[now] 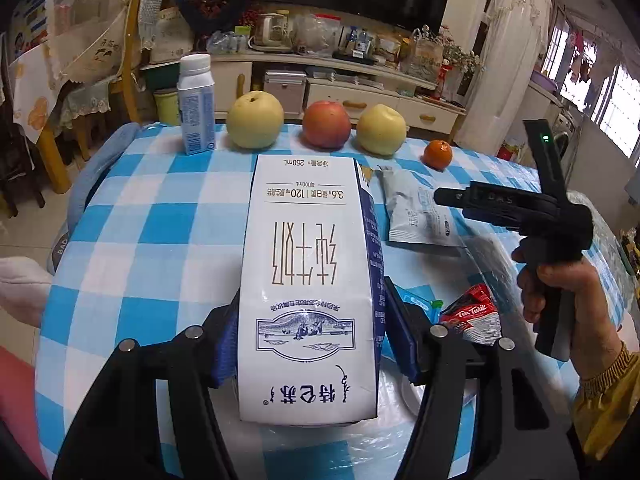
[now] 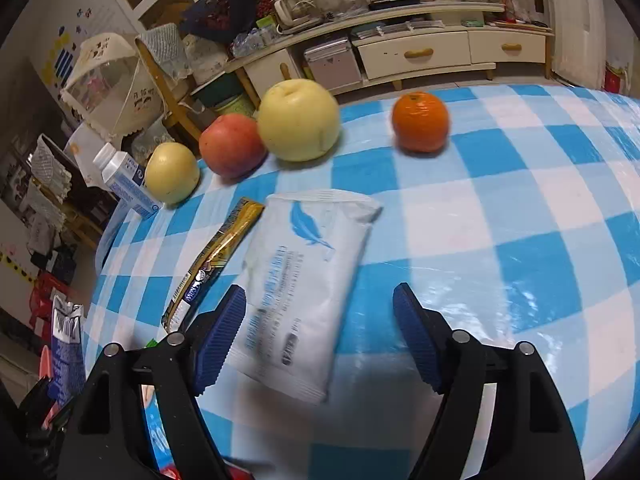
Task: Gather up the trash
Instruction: 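Hold the milk carton in left gripper while right gripper grasps white wet-wipe packet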
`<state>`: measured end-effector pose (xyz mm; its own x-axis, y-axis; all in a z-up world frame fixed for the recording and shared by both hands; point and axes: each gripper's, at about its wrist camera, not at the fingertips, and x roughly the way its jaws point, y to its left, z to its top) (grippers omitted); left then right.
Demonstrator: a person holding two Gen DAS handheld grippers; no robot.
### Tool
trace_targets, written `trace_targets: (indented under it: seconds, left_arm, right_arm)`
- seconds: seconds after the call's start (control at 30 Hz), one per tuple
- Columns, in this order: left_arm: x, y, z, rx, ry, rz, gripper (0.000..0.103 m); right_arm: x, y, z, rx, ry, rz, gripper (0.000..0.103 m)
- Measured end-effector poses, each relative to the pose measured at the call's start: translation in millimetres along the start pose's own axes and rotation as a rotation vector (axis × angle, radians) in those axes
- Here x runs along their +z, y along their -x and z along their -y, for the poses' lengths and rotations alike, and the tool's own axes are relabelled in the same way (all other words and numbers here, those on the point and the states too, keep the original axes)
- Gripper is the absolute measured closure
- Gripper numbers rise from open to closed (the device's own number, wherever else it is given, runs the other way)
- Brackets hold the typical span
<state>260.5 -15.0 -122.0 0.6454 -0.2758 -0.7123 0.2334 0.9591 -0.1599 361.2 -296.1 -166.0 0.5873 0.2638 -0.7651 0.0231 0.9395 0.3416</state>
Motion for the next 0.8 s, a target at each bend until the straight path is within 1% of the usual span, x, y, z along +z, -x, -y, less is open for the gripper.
trace_targets:
  seconds: [0.07, 0.13, 0.17, 0.23, 0.3, 0.4, 0.47, 0.53, 0.6, 0.67, 0.8]
  left_arm:
    - [0, -2, -5, -0.004, 0.020, 0.018, 0.040]
    - [1, -4, -10, -0.002, 0.030, 0.030, 0.040]
    - [0, -5, -12, -0.003, 0.034, 0.028, 0.040]
    - [0, -7, -14, 0.001, 0.029, 0.026, 0.040]
    - [-1, -7, -16, -0.005, 0.029, 0.027, 0.040]
    - [-2, -8, -22, -0.011, 0.037, 0.023, 0.040]
    - [-3, -11, -27, -0.006, 0.048, 0.012, 0.040]
    - [-5, -13, -30, 0.004, 0.048, 0.006, 0.040]
    - [-5, -14, -33, 0.019, 0.039, 0.001, 0.040]
    - [-5, -14, -35, 0.014, 0.042, -0.001, 0.040]
    - [-6, -15, -40, 0.009, 0.056, -0.011, 0.040]
  right_arm:
    - [1, -13, -10, -0.045, 0.022, -0.016, 0.019]
    - [3, -23, -16, -0.058, 0.027, -0.035, 0.019]
    - [5, -26, -19, -0.063, 0.027, -0.033, 0.014]
    - [9, -32, -24, -0.094, 0.042, -0.038, 0.012]
    - [10, -38, -31, -0.127, 0.083, -0.045, 0.007]
    - [6, -46, -45, -0.170, 0.160, -0.048, 0.006]
    - [3, -50, -52, -0.182, 0.216, -0.053, 0.006]
    - [0, -53, -57, -0.192, 0.256, -0.051, 0.006]
    - [-3, -53, -61, -0.194, 0.298, -0.038, 0.014]
    - [-4, -52, -61, -0.182, 0.305, -0.036, 0.019]
    - [-6, -48, -57, -0.160, 0.314, -0.026, 0.022]
